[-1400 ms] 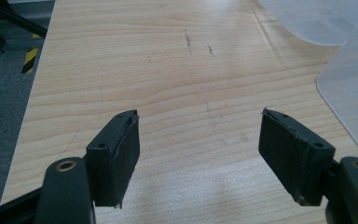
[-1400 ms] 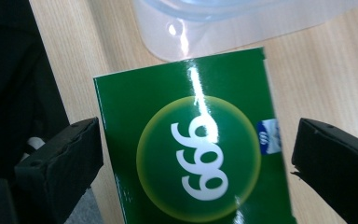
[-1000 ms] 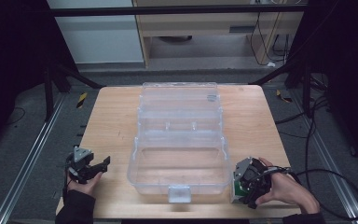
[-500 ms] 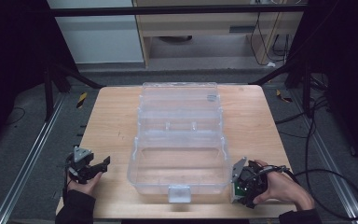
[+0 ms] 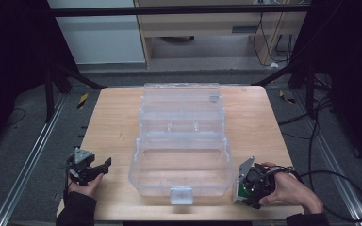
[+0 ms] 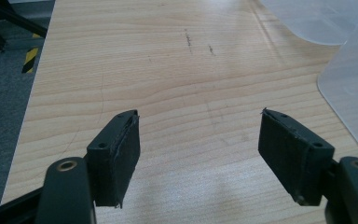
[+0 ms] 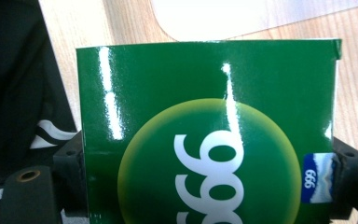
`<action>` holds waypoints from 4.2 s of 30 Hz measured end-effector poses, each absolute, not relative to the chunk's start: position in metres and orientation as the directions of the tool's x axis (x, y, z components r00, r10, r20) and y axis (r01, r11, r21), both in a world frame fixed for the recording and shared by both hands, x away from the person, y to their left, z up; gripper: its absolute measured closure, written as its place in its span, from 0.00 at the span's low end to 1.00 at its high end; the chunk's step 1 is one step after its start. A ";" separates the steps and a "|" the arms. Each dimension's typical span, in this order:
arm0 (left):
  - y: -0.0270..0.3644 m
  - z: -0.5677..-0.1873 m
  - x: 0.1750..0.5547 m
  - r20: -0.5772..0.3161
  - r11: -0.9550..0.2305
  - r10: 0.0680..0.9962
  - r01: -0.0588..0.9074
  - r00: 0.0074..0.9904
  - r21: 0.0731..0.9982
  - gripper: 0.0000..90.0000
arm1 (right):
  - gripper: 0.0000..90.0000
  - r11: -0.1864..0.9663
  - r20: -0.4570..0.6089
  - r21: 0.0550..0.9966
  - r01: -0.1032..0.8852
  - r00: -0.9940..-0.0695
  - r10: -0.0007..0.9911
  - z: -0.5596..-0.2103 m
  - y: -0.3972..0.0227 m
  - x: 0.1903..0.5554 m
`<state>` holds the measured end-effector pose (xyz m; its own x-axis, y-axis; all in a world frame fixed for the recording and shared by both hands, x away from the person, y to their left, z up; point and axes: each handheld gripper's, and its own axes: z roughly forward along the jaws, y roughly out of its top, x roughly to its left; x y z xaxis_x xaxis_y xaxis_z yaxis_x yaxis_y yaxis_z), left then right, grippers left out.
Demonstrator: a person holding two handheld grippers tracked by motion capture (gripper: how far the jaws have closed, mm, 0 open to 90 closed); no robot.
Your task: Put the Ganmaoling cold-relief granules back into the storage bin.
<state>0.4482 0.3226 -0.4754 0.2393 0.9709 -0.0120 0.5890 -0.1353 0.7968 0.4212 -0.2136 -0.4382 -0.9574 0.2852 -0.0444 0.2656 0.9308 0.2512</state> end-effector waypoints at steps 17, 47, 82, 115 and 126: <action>0.322 -0.475 0.448 -0.011 -0.137 0.971 0.588 0.241 0.797 0.32 | 0.18 0.909 -0.092 0.326 0.260 -0.948 0.304 -0.393 -0.228 0.403; 0.322 -0.476 0.449 -0.014 -0.136 0.970 0.593 0.241 0.794 0.32 | 0.17 0.927 -0.157 0.332 0.173 -0.959 0.236 -0.308 -0.190 0.418; 0.323 -0.476 0.449 -0.017 -0.135 0.970 0.594 0.243 0.793 0.33 | 0.17 0.943 -0.156 0.319 0.097 -0.976 0.153 -0.337 -0.116 0.460; 0.323 -0.475 0.449 -0.012 -0.138 0.970 0.592 0.242 0.794 0.33 | 0.17 0.949 -0.116 0.294 0.116 -0.981 0.156 -0.388 -0.112 0.465; 0.324 -0.475 0.448 -0.015 -0.135 0.970 0.591 0.241 0.795 0.33 | 0.16 0.959 -0.110 0.261 0.113 -0.983 0.146 -0.400 -0.107 0.469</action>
